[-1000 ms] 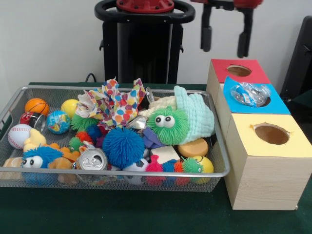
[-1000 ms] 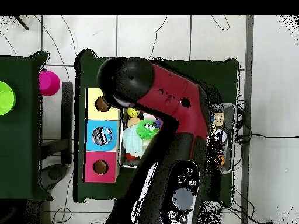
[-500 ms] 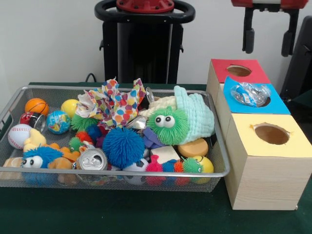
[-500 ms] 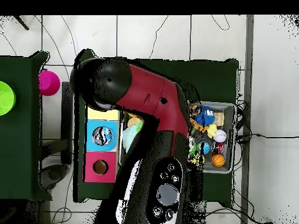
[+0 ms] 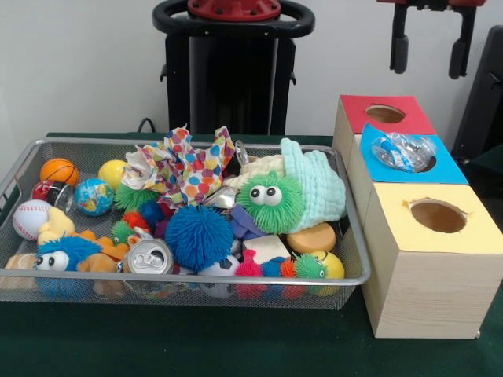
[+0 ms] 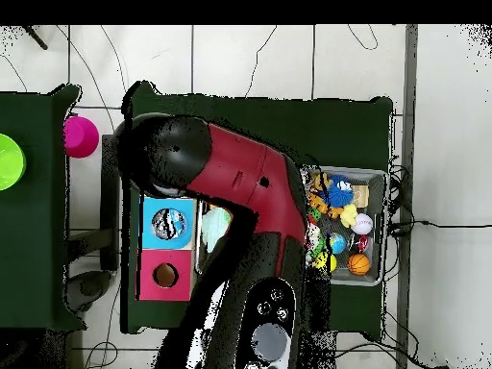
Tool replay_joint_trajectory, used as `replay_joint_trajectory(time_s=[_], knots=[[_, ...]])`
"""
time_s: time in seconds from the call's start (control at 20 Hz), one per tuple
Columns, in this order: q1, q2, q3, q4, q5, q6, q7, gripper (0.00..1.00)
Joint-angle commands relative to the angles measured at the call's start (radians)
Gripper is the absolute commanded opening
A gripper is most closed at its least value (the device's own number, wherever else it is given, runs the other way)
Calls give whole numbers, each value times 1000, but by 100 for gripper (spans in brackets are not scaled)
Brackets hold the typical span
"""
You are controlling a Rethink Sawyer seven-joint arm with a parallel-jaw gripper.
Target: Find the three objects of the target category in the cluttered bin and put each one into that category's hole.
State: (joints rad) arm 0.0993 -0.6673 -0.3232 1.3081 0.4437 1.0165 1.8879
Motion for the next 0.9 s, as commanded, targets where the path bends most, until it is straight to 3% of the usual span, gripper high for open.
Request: replay_joint_trajectory(time_s=[0.05, 0.35, 0.4, 0.9], knots=[[-21, 4, 46, 204, -50, -87, 110, 100], [-14, 13, 48, 219, -53, -128, 130, 100], [-11, 16, 45, 214, -57, -130, 144, 0], [10, 32, 33, 195, -67, -154, 198, 0]])
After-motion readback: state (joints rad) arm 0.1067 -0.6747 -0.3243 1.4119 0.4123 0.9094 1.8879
